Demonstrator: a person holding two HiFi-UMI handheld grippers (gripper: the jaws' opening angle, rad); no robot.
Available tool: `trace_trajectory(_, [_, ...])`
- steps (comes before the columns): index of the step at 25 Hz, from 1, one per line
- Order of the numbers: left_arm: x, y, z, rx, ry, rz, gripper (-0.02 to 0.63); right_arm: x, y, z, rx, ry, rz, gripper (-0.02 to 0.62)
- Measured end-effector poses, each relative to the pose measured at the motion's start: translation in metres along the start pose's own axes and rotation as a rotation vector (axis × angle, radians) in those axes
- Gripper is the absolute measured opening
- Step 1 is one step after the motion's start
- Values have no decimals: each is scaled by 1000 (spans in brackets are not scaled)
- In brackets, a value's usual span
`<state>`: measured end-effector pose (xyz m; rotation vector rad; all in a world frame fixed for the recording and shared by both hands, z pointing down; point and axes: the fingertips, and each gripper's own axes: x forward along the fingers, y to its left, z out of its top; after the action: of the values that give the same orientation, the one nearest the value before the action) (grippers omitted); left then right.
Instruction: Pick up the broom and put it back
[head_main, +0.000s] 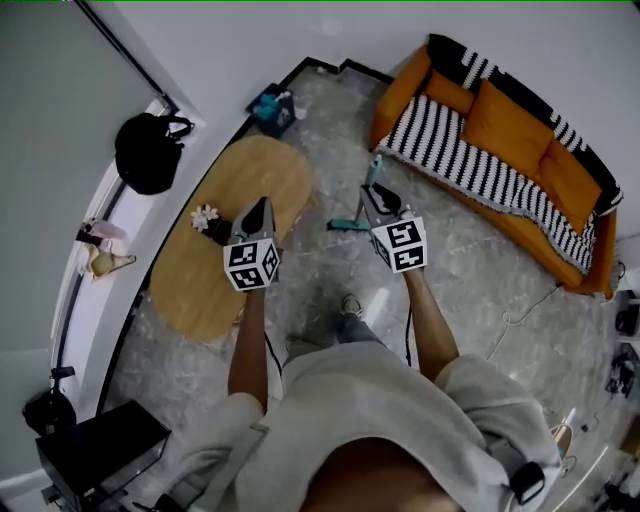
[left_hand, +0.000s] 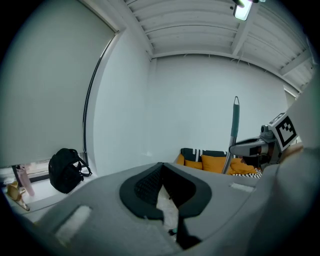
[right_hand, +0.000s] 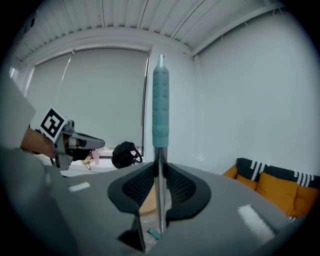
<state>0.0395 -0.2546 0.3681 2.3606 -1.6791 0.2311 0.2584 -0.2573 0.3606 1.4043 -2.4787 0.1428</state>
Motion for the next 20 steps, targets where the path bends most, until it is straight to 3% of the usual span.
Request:
trace_trajectory(10, [21, 18, -15, -21, 26, 35, 2, 45, 3, -18, -16, 42, 66, 77])
trace_trajectory(20, [41, 63, -76, -77, 95, 16, 1, 101, 26, -86, -25, 165, 83, 77])
